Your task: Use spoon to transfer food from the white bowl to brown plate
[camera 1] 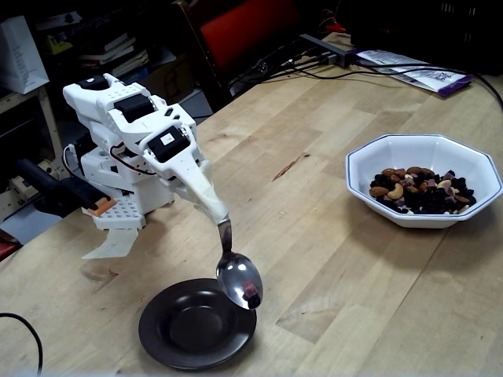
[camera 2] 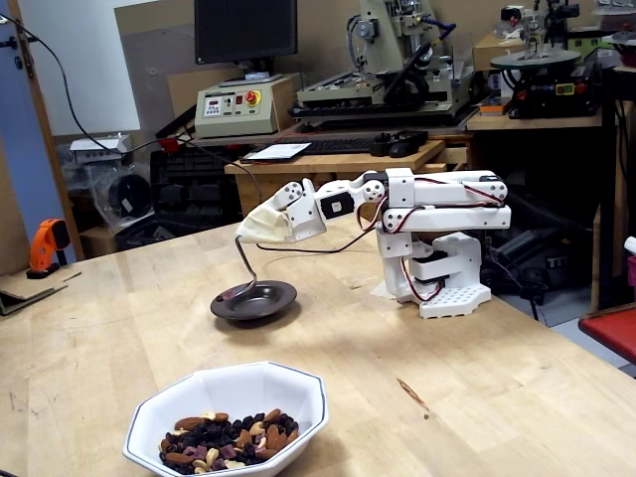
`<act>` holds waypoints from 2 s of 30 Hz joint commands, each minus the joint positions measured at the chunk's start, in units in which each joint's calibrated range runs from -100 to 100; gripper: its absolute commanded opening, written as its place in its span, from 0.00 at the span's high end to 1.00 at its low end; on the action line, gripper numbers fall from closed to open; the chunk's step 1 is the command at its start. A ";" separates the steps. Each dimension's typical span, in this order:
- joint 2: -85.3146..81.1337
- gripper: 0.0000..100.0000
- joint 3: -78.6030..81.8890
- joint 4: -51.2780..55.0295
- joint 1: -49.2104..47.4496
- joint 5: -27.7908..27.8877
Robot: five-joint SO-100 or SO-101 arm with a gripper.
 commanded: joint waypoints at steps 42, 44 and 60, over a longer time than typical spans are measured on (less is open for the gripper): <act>-0.86 0.96 -0.08 -0.04 7.68 -7.03; -0.77 0.96 -0.08 -0.04 7.76 -8.45; -0.86 0.96 -0.16 -0.04 12.35 -10.45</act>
